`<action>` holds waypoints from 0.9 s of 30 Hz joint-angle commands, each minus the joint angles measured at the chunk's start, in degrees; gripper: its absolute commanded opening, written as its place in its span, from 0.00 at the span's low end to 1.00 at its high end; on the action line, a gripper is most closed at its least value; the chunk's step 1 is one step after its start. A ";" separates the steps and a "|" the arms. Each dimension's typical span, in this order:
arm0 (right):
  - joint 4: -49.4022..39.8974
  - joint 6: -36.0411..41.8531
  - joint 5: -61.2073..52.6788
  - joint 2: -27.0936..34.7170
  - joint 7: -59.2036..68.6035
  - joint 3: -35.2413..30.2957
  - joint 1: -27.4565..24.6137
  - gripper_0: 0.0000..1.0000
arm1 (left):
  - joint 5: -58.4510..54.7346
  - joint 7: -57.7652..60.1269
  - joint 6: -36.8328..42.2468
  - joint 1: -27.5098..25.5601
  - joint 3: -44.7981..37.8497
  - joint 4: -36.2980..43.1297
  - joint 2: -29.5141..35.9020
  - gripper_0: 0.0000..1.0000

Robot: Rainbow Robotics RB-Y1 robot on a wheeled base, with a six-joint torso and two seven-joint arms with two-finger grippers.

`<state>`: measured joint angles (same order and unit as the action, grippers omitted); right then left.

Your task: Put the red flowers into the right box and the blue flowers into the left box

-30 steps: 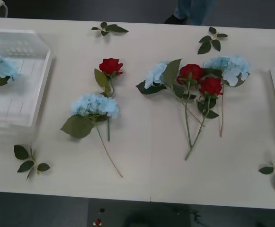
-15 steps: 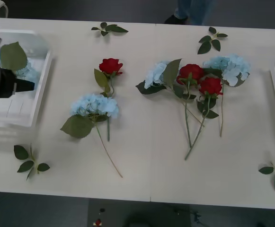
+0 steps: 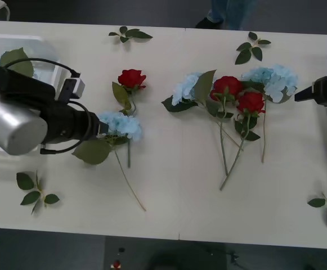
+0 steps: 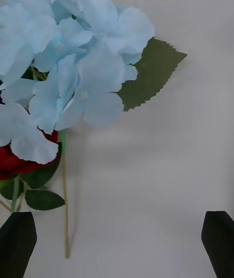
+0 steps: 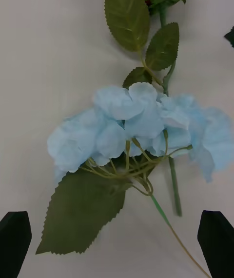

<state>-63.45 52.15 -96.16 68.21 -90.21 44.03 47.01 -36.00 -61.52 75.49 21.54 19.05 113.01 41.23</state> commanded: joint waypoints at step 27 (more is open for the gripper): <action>14.58 -17.79 30.59 -22.33 22.09 -0.79 0.98 1.00 | 34.07 18.02 -6.50 1.75 20.76 -11.15 -12.22 0.67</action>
<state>-50.92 35.42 -67.43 47.05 -71.33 44.03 47.01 -2.36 -44.81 69.72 21.56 40.30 101.05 28.95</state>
